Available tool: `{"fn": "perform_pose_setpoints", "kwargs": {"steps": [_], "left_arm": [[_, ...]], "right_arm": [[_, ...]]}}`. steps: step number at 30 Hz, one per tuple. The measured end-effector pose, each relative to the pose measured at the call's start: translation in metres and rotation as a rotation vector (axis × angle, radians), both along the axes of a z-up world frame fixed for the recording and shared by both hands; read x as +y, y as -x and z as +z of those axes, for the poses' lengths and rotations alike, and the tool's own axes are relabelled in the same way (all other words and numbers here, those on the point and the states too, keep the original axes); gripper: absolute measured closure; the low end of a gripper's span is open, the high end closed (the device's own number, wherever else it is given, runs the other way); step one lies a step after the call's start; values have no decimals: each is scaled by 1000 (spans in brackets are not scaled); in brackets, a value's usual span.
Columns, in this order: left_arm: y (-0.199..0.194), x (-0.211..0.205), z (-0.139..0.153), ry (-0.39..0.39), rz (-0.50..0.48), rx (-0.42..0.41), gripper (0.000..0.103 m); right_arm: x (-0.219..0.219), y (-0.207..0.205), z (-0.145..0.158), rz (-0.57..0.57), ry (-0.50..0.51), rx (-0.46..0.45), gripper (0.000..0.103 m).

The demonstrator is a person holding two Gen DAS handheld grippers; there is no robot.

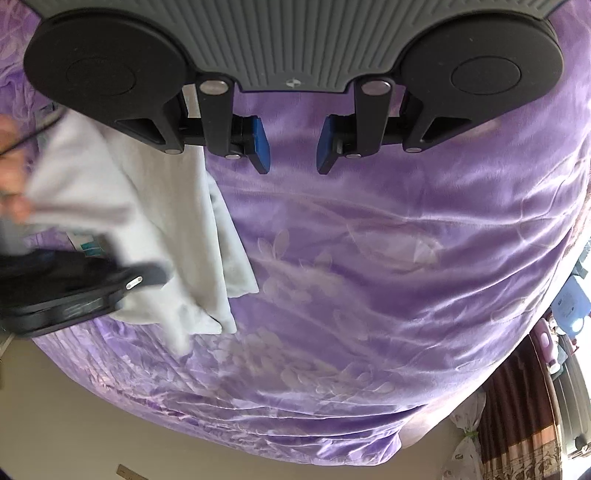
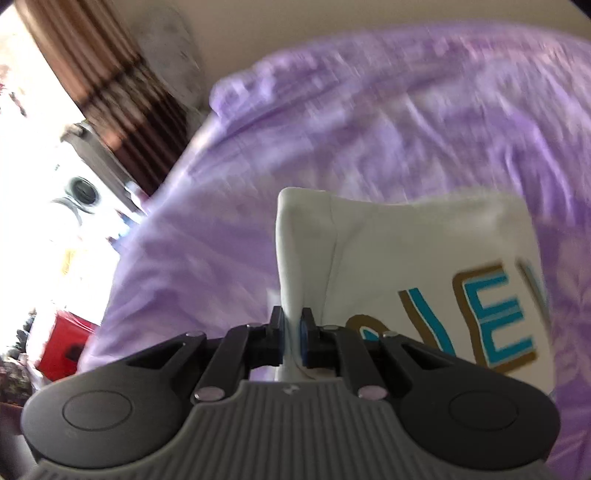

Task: Fold small clothes
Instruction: 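Grasp the bundle edge with the right gripper and flip it print side up, then lower the flipped bundle and open the right gripper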

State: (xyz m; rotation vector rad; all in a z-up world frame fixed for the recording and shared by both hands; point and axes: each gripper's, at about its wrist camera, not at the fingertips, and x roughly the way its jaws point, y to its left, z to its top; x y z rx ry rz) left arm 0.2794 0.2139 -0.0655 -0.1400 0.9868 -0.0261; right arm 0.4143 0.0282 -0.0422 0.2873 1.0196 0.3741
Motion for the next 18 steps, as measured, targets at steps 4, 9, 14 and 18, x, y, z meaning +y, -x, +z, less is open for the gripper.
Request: {"fn": "perform_pose_setpoints", "kwargs": {"steps": [4,9,14,18], "left_arm": [[5,3,-1,-1,5,14,68],[8,1,7,15,9,21,68],[21,-7,30,19,0,-16,68],[33,-10,49,131,11,-54,65]], "right_arm": [[2,-8,-40,-30,-72,122,99],[18,-6,-35,24,-29,112,86],[17,16,1,90,1,45,82],[-5,41,33,107,7,-36,80]]}}
